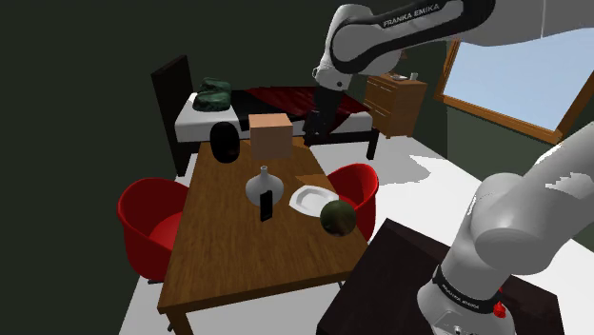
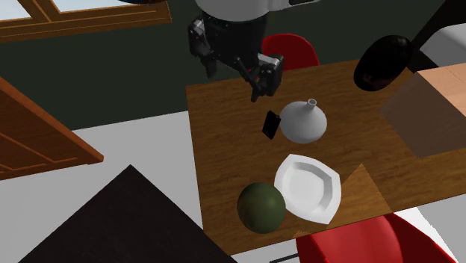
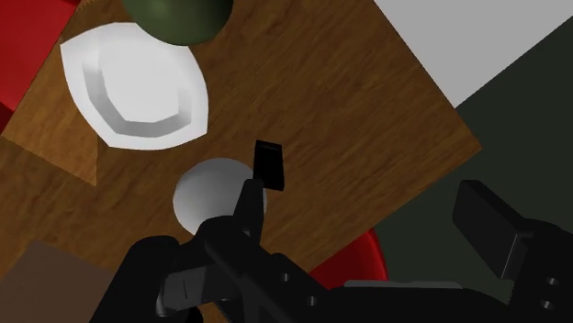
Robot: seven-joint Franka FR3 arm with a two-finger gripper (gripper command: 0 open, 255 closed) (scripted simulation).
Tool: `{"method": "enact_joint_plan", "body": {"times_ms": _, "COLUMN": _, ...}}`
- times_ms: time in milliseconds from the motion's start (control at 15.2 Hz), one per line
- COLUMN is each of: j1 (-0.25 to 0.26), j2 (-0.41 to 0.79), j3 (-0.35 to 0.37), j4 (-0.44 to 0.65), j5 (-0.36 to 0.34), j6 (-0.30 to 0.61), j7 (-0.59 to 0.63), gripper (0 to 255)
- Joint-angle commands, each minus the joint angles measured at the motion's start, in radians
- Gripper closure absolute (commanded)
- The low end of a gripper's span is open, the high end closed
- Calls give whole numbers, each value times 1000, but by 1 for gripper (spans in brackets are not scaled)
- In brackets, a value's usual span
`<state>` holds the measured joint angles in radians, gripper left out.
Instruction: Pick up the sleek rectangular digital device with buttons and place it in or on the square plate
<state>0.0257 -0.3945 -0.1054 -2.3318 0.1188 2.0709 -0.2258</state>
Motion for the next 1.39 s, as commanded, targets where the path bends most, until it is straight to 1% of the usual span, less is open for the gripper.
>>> {"method": "enact_joint_plan", "body": {"times_ms": 0, "j1": 3, "j2": 68, "j3": -11, "j4": 5, "j5": 14, "j6": 56, "j7": -20, "gripper": 0}}
{"method": "enact_joint_plan", "body": {"times_ms": 330, "j1": 15, "j2": 251, "j3": -28, "j4": 59, "j5": 63, "j6": 166, "j7": -69, "gripper": 0}}
{"method": "enact_joint_plan", "body": {"times_ms": 660, "j1": 19, "j2": 441, "j3": -35, "j4": 145, "j5": 128, "j6": 249, "j7": -124, "gripper": 0}}
{"method": "enact_joint_plan", "body": {"times_ms": 990, "j1": 8, "j2": 636, "j3": -25, "j4": 263, "j5": 194, "j6": 303, "j7": -176, "gripper": 0}}
{"method": "enact_joint_plan", "body": {"times_ms": 1320, "j1": -14, "j2": 832, "j3": -4, "j4": 413, "j5": 243, "j6": 329, "j7": -211, "gripper": 0}}
